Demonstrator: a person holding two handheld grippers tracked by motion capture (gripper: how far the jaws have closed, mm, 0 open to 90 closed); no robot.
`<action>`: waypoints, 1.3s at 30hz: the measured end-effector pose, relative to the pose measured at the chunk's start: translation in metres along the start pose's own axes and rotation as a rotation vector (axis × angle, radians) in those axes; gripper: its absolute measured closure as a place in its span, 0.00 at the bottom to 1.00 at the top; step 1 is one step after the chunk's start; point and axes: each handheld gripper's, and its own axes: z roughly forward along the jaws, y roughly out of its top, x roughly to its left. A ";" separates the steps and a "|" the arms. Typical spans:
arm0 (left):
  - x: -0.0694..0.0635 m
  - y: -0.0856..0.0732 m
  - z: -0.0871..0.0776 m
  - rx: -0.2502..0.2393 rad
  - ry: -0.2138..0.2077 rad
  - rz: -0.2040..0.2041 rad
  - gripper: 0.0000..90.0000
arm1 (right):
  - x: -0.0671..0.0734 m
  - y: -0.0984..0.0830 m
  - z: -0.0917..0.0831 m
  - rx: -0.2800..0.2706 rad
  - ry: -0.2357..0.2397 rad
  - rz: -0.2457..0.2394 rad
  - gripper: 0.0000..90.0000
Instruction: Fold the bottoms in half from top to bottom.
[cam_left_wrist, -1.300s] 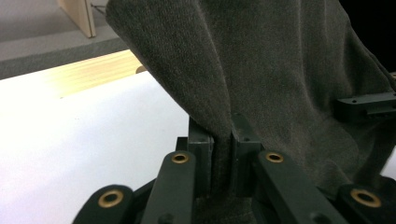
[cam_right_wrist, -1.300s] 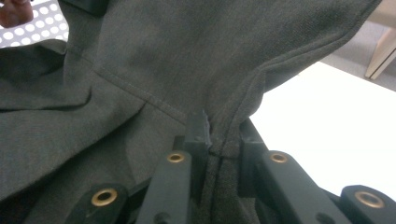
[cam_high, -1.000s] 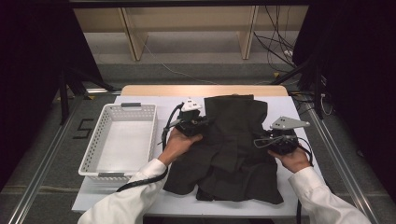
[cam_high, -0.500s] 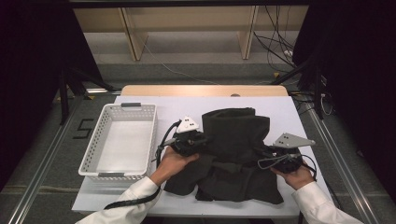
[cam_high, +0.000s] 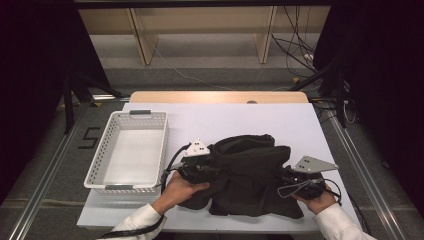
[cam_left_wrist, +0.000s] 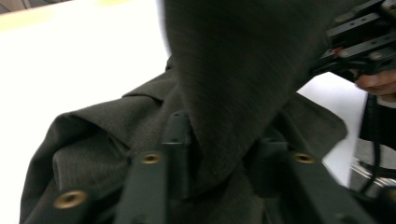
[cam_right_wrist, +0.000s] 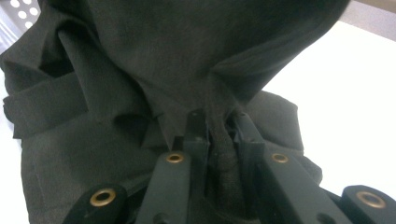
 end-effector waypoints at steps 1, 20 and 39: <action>0.001 0.004 -0.004 0.012 -0.001 -0.012 0.53 | 0.000 0.000 0.000 0.000 -0.001 0.001 0.89; 0.043 0.051 0.008 -0.022 0.068 -0.164 0.88 | 0.001 -0.001 -0.001 0.007 0.002 0.004 0.88; 0.002 0.027 0.034 0.138 -0.169 0.001 0.99 | -0.012 -0.017 -0.033 0.081 0.051 0.099 0.76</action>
